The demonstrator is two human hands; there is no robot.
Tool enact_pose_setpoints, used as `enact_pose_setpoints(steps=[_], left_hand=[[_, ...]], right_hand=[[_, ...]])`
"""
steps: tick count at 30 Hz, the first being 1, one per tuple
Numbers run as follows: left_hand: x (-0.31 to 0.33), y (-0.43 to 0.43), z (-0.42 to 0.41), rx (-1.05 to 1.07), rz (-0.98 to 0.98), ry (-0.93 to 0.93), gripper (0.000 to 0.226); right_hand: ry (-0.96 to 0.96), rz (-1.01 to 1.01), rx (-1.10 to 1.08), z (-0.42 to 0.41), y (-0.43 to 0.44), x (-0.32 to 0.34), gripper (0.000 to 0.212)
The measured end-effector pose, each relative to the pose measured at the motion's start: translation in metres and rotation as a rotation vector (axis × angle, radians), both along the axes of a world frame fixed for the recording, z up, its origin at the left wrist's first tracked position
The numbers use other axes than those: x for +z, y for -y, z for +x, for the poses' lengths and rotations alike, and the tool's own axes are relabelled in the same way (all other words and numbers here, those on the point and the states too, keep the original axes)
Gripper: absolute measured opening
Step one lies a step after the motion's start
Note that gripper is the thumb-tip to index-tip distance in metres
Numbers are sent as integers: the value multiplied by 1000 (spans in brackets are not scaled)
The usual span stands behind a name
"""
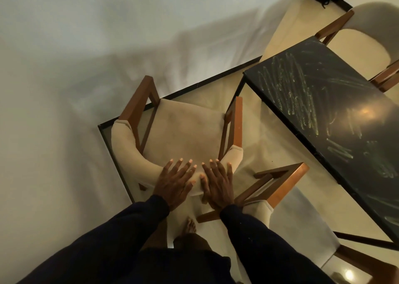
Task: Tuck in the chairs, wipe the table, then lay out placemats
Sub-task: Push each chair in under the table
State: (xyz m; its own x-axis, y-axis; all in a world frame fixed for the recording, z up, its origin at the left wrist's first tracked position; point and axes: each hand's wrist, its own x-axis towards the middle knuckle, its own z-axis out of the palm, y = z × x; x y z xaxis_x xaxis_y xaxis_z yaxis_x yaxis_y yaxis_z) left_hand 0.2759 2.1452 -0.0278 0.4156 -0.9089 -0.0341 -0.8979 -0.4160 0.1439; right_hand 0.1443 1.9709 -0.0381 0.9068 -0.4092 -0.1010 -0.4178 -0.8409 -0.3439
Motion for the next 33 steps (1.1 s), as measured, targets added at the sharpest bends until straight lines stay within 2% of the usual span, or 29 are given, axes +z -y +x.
enact_pose_setpoints(steps=[9,11,14,22,33], left_hand=[[-12,-33,-18,-218,-34,-24,60],[-10,-40,-14,-182,-52,-15,60],[1,-51,1,0,-41,-43,62],[9,-65,-2,199,-15,-103,65],[0,-65,12,123,-157,-109,63]], right_hand=[[28,-4,-145,-57,-49,-4,55],[14,2,-183,-62,-55,-2,60],[-7,14,-214,-58,-70,1,69],[-4,-27,-61,-18,-118,8,71],[-29,29,-114,-8,-123,0,75]])
